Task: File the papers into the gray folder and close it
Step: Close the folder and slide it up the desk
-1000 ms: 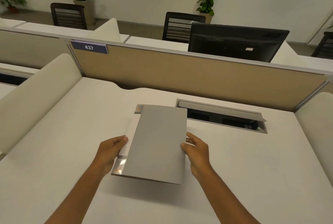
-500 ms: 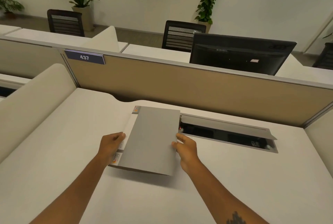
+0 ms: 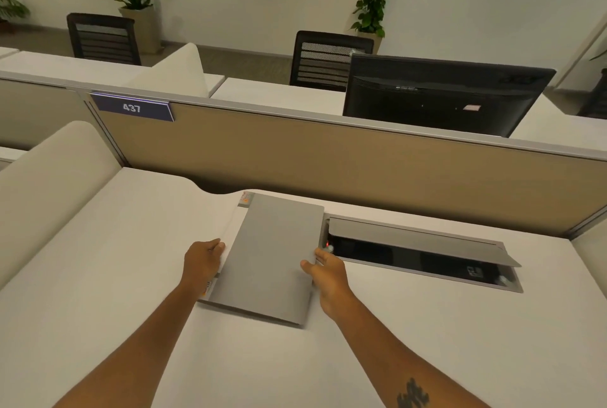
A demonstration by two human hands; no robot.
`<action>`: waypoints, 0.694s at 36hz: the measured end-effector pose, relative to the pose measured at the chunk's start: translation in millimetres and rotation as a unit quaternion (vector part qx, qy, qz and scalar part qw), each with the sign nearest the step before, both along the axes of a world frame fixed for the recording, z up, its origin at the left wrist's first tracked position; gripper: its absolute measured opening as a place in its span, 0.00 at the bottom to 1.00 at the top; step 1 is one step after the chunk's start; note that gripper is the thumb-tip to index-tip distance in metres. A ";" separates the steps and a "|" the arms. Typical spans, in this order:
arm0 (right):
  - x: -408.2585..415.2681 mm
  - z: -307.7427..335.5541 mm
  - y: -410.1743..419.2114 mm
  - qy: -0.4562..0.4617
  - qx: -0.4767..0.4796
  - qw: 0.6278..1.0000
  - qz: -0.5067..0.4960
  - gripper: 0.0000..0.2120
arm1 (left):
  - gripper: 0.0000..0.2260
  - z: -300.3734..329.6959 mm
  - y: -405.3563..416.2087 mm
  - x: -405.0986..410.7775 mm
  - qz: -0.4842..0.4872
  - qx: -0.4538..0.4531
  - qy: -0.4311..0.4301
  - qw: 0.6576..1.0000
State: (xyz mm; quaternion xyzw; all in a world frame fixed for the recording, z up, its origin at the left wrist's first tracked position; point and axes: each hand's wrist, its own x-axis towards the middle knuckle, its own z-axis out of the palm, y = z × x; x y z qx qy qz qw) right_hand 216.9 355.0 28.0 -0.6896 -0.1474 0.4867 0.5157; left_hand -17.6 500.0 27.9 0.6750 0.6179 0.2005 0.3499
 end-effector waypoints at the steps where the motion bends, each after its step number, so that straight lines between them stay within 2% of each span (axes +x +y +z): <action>1: 2.1 -3.0 3.7 -0.004 0.000 1.000 0.004 0.34 | 0.16 -2.9 4.7 4.2 -0.002 0.007 0.003 1.000; 6: 3.7 -3.7 16.1 -0.056 -0.008 0.998 0.039 0.37 | 0.17 -5.9 15.3 12.3 0.007 0.022 0.007 1.000; 14: 5.5 -6.0 27.8 -0.078 -0.015 0.995 0.064 0.39 | 0.17 -11.1 26.4 23.2 0.006 0.032 0.065 0.997; 17: 7.6 -6.2 31.7 -0.080 -0.015 0.995 0.062 0.39 | 0.17 -15.0 30.5 25.5 0.009 0.031 0.062 0.998; 23: 7.5 -4.6 31.2 -0.106 -0.022 0.991 0.079 0.38 | 0.15 -11.4 28.9 27.8 0.039 -0.018 0.032 0.999; 25: 7.2 -3.5 29.3 -0.101 -0.014 0.992 0.079 0.35 | 0.18 -6.4 26.5 27.3 0.052 -0.035 0.031 0.998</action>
